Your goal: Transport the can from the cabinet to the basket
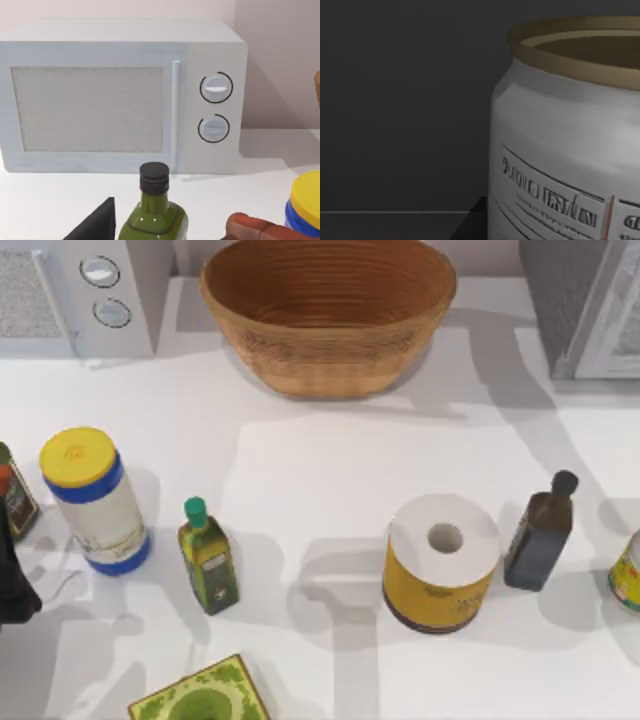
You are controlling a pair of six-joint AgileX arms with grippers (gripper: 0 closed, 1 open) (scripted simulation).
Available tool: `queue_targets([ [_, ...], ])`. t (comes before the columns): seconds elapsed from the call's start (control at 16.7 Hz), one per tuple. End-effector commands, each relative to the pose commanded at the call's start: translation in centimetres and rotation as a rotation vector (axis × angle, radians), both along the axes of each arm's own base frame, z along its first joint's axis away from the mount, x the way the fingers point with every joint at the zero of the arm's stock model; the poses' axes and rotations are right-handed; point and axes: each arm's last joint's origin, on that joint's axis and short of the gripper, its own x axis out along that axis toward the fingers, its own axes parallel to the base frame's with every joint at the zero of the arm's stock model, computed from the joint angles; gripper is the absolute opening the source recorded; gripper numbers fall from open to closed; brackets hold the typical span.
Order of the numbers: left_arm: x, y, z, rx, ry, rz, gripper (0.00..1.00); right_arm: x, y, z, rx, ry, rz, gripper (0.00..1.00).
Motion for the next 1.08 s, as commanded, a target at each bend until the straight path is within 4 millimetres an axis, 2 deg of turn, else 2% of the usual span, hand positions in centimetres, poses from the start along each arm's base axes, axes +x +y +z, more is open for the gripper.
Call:
queue_targets([
  [0.12,0.0,0.0,0.0,0.000,0.000,0.000,1.00,-0.7,0.3,0.4,0.002,-0.002,0.002,0.00],
  [0.24,0.0,0.0,0.0,0.000,0.000,0.000,1.00,-3.3,1.1,1.6,0.003,-0.002,0.007,0.00],
  [0.42,0.0,0.0,0.0,0.000,0.000,0.000,1.00,-9.0,1.7,3.7,0.001,0.001,0.006,0.00],
  [0.6,0.0,0.0,0.0,0.000,0.000,0.000,1.00,-15.1,1.0,5.4,0.001,0.000,0.002,0.00],
  [0.66,0.0,0.0,0.0,0.000,0.000,0.000,1.00,-16.6,0.6,5.7,0.000,0.000,0.001,0.00],
  [0.78,0.0,0.0,0.0,0.000,0.000,0.000,1.00,-18.0,0.2,6.0,0.000,0.000,0.000,0.00],
  [1.08,0.0,0.0,0.0,0.000,0.000,0.000,1.00,-17.8,0.3,5.8,-0.002,0.005,-0.003,0.00],
])
